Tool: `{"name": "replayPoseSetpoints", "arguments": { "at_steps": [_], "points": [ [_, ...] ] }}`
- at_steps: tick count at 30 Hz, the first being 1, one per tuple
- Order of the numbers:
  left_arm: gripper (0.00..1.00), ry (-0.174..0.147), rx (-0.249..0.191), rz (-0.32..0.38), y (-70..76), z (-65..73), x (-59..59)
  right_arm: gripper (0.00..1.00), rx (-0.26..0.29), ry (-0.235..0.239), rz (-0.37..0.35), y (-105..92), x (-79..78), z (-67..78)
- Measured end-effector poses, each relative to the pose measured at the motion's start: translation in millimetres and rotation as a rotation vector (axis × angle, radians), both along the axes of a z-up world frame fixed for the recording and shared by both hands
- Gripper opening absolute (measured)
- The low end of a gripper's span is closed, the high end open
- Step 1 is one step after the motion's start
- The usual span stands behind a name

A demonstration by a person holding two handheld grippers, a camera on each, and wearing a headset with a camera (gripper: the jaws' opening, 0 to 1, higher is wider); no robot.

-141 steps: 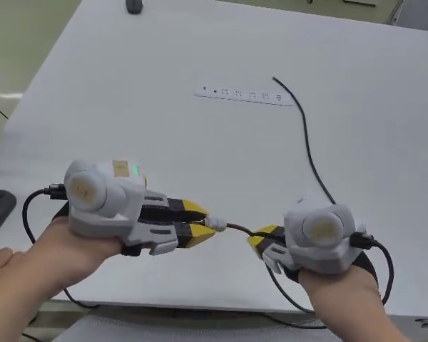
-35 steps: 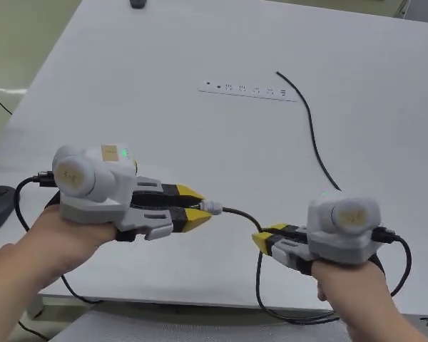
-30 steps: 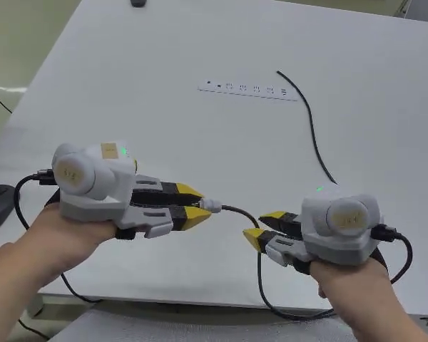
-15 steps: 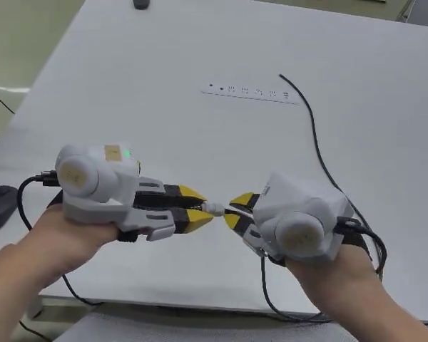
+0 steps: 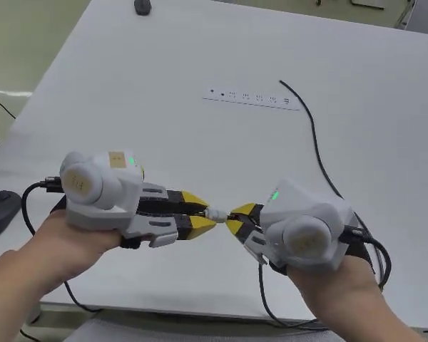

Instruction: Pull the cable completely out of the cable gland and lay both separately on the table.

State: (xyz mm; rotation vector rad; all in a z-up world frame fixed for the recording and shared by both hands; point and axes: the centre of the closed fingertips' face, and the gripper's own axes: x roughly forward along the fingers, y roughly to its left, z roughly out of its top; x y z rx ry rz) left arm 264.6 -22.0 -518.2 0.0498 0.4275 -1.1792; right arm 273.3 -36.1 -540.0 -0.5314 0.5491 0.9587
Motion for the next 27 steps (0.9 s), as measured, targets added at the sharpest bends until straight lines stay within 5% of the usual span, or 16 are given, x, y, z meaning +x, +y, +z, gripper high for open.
{"name": "replayPoseSetpoints", "arguments": {
  "at_steps": [10,19,27],
  "points": [
    [0.15,-0.006,-0.006,0.008,1.8,2.2,0.5,0.00,0.047,0.070,-0.095,-13.2,4.3,-7.3],
    [0.15,-0.005,-0.014,0.013,2.1,3.1,0.6,0.00,0.149,0.232,-0.275,-37.2,9.3,-26.3],
    [0.15,-0.004,-0.015,0.015,1.0,3.5,0.9,0.00,0.205,0.330,-0.385,-55.4,12.9,-39.8]
  ]
}}
